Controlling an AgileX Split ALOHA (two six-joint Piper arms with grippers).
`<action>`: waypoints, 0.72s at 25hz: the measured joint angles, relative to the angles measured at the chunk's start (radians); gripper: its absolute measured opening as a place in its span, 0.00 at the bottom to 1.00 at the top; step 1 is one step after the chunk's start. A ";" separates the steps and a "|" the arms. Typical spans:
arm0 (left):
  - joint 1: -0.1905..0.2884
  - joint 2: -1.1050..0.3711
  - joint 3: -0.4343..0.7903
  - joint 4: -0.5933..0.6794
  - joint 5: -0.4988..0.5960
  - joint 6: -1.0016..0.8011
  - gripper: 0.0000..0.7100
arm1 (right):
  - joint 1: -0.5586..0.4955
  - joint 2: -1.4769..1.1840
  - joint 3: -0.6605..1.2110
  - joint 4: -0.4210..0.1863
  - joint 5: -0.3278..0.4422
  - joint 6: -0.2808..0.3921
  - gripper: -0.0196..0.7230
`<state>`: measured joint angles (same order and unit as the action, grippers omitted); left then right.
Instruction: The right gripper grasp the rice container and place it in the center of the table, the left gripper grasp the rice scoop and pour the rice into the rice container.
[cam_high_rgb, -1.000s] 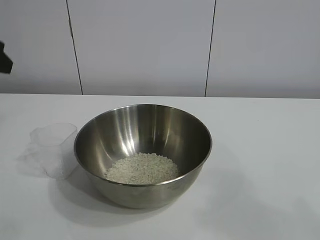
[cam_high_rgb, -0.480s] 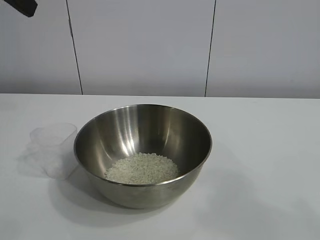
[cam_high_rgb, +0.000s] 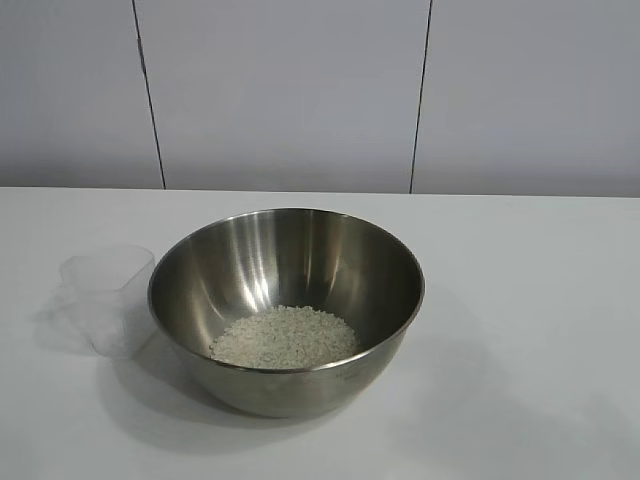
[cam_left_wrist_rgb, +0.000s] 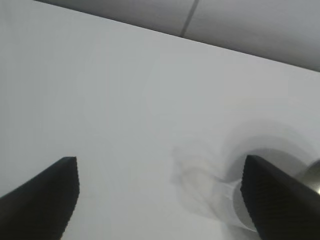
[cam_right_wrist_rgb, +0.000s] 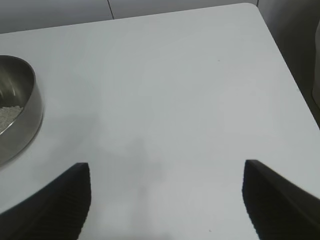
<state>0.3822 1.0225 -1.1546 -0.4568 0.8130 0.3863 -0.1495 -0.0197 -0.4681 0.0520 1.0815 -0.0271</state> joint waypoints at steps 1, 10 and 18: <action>-0.023 -0.052 0.000 -0.001 -0.007 0.009 0.90 | 0.000 0.000 0.000 0.000 0.000 0.000 0.79; -0.167 -0.454 0.136 0.091 -0.011 0.012 0.90 | 0.000 0.000 0.000 0.000 0.000 0.000 0.79; -0.170 -0.827 0.537 0.236 -0.037 -0.190 0.90 | 0.000 0.000 0.000 0.000 0.000 0.000 0.79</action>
<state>0.2117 0.1950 -0.6174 -0.2206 0.7759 0.1965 -0.1495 -0.0197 -0.4681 0.0520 1.0815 -0.0271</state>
